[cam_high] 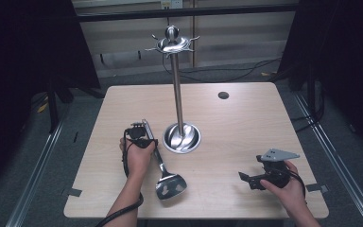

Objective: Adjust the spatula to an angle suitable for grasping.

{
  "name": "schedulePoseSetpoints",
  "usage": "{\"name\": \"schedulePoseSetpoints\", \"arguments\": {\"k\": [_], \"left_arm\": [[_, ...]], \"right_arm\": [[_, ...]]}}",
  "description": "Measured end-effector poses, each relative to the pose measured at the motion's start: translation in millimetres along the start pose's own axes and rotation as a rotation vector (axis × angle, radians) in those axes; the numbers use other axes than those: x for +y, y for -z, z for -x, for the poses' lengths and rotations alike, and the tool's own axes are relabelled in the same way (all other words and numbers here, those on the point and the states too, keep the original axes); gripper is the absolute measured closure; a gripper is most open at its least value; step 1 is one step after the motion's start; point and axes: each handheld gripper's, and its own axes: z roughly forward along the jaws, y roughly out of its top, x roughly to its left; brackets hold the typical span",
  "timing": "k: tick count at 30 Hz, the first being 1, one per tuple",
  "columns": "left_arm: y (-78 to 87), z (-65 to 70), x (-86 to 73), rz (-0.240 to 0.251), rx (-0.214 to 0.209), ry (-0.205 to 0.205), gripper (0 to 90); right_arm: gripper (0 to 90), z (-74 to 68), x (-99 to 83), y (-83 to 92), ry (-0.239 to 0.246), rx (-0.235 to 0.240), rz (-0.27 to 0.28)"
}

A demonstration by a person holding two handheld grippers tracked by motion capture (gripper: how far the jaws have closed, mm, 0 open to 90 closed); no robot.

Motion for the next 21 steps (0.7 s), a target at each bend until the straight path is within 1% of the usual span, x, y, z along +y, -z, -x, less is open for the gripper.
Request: {"name": "schedulePoseSetpoints", "arguments": {"k": [2,3,4,5,7,9,10,12,13,15,17,18,19,20,21], "left_arm": [[-0.3,-1.6,2.2,-0.009,0.007,0.007,58.9],[-1.0,-1.8,4.3,-0.015,0.014,0.017,59.3],[-1.4,-2.0,6.1,-0.023,0.022,0.018,59.8],[-2.2,-1.2,7.9,-0.029,0.031,0.031,60.2],[-3.3,0.2,10.6,-0.040,0.047,0.037,61.1],[-4.8,1.0,11.7,-0.033,0.047,0.065,62.2],[-5.2,1.9,11.7,-0.029,0.054,0.068,62.8],[-5.8,3.1,11.3,-0.023,0.055,0.074,63.5],[-5.8,2.8,11.4,-0.025,0.051,0.067,63.7],[-5.9,2.1,12.2,-0.025,0.058,0.066,63.9],[-5.2,0.7,13.9,-0.038,0.054,0.066,64.3],[-5.2,-0.2,14.6,-0.038,0.059,0.056,64.7],[-5.7,-1.0,15.7,-0.033,0.060,0.034,65.2],[-6.2,-2.0,16.0,-0.026,0.062,0.027,65.4],[-5.7,-4.4,17.1,-0.035,0.057,0.024,65.8]], "right_arm": [[3.5,0.0,0.0,0.0,-0.001,0.000,0.000],[3.5,-0.1,0.0,0.1,-0.001,-0.001,0.001],[3.5,-0.3,0.4,0.2,-0.005,-0.003,0.003],[3.5,-0.4,0.8,0.3,-0.002,-0.002,0.006],[3.5,-0.6,1.3,0.4,0.001,0.001,0.008],[3.5,-0.7,1.2,0.2,0.004,0.002,0.008],[3.5,-0.5,1.0,0.3,0.003,0.002,0.005],[3.5,0.1,0.7,0.9,0.000,-0.001,0.005],[3.5,0.2,0.7,1.1,-0.005,-0.002,0.007],[3.5,1.0,0.7,1.9,0.000,-0.001,0.011],[3.5,1.2,0.7,2.4,-0.002,-0.002,0.011],[3.5,1.2,0.7,2.4,0.000,-0.002,0.011],[3.5,1.0,0.8,2.3,0.000,-0.002,0.011],[3.5,0.7,0.9,1.9,0.000,0.001,0.011],[3.5,0.6,0.8,1.6,0.000,-0.001,0.008]]}}
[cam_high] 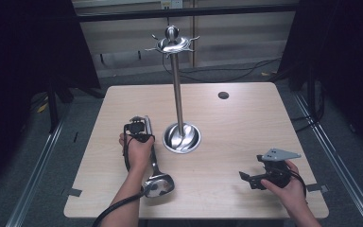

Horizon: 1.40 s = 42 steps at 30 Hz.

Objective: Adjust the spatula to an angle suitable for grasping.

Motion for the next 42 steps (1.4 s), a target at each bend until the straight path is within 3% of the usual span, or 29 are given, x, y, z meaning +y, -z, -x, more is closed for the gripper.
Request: {"name": "schedulePoseSetpoints", "arguments": {"k": [8,14,18,21,24,27,32,42], "left_arm": [[-0.7,-1.0,-1.7,0.001,-0.007,0.011,64.4],[1.2,10.3,-4.6,-0.022,0.058,-0.031,67.5],[0.5,10.1,-0.4,-0.037,0.066,0.033,70.6],[-0.2,9.1,0.5,-0.029,0.070,0.037,73.7],[1.2,6.6,2.1,-0.042,0.089,-0.017,74.9],[4.4,1.7,3.0,-0.036,0.047,0.006,75.0],[20.4,-3.1,6.2,0.018,0.011,0.003,75.0],[59.8,-10.7,13.0,0.159,-0.103,-0.039,75.2]], "right_arm": [[3.5,-0.8,-0.6,-3.7,0.003,0.011,-0.011],[3.5,-0.7,-1.0,-3.2,0.003,0.008,-0.012],[3.6,-1.0,-1.3,-3.4,0.003,0.009,-0.016],[3.6,-1.1,-1.9,-4.2,0.004,0.012,-0.021],[3.6,0.1,-1.9,-4.6,0.005,0.010,-0.019],[3.6,1.2,-2.0,-4.1,0.004,0.010,-0.019],[3.6,0.9,-1.6,-3.9,0.000,0.007,-0.017],[3.6,-1.6,-0.6,-5.1,0.007,0.009,-0.017]]}}
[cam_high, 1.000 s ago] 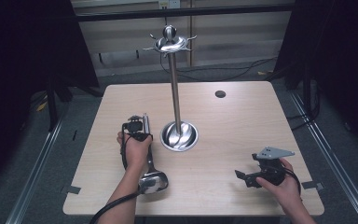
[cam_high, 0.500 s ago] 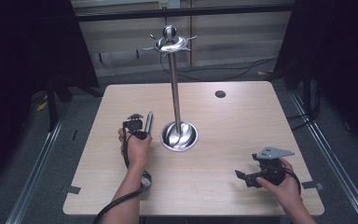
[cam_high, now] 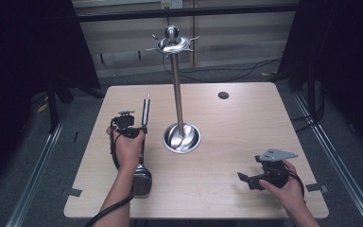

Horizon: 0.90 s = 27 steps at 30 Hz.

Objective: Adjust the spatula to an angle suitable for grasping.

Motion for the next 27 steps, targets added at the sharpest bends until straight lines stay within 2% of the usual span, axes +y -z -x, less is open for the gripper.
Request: {"name": "schedulePoseSetpoints", "arguments": {"k": [4,6,10,13,18,23,27], "left_arm": [[15.4,-0.3,3.1,0.053,-0.059,-0.021,75.8],[18.4,-1.1,2.7,0.052,-0.059,-0.040,75.9],[22.6,-1.2,0.2,0.094,-0.080,-0.048,75.9],[24.0,-0.5,-1.1,0.103,-0.087,-0.061,75.9],[22.6,0.5,-2.1,0.109,-0.077,-0.075,75.8],[15.2,3.6,-3.7,0.072,-0.059,-0.105,75.7],[-0.4,2.8,-7.0,-0.002,-0.040,-0.098,75.7]], "right_arm": [[3.6,-0.6,0.3,-0.4,0.003,0.003,0.002],[3.5,-0.7,0.4,-0.5,0.008,0.004,0.005],[3.5,-1.4,0.7,-0.1,0.006,0.001,0.005],[3.6,-0.9,0.3,-0.3,0.004,0.002,0.004],[3.5,-1.4,0.4,-0.6,0.001,0.006,0.001],[3.6,-1.2,0.0,-1.1,0.003,0.004,0.001],[3.6,-2.3,0.1,-1.7,0.006,0.007,-0.001]]}}
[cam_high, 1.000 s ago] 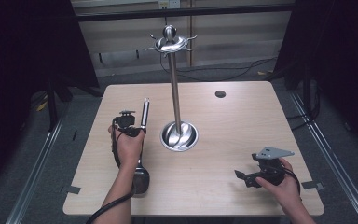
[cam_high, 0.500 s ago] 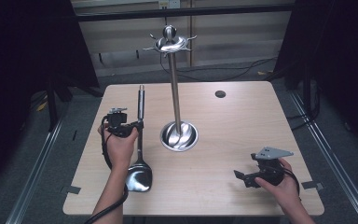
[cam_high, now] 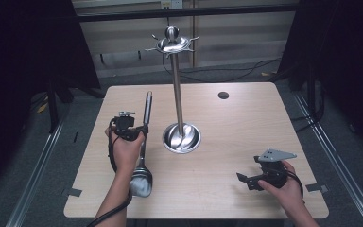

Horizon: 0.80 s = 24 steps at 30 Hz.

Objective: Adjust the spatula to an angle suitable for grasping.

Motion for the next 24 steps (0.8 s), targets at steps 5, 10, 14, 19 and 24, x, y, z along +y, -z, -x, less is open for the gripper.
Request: {"name": "schedulePoseSetpoints", "arguments": {"k": [5,10,14,19,24], "left_arm": [[-23.1,-7.0,-2.4,-0.073,0.018,0.063,75.9],[-41.0,-10.9,-8.4,-0.123,0.041,0.093,76.5],[-49.7,-11.5,-14.5,-0.150,0.044,0.102,78.0],[-51.6,-10.2,-16.9,-0.146,0.050,0.088,77.9],[-53.9,-7.4,-18.6,-0.180,0.083,0.016,74.7]], "right_arm": [[3.6,-0.1,-0.9,-1.0,-0.005,0.001,-0.003],[3.6,1.1,-1.0,-0.6,-0.004,0.002,-0.002],[3.6,2.2,-1.8,-0.8,-0.005,0.000,-0.006],[3.6,3.1,-2.4,-0.5,-0.012,-0.002,-0.007],[3.6,2.6,-2.1,-0.9,-0.017,0.006,-0.002]]}}
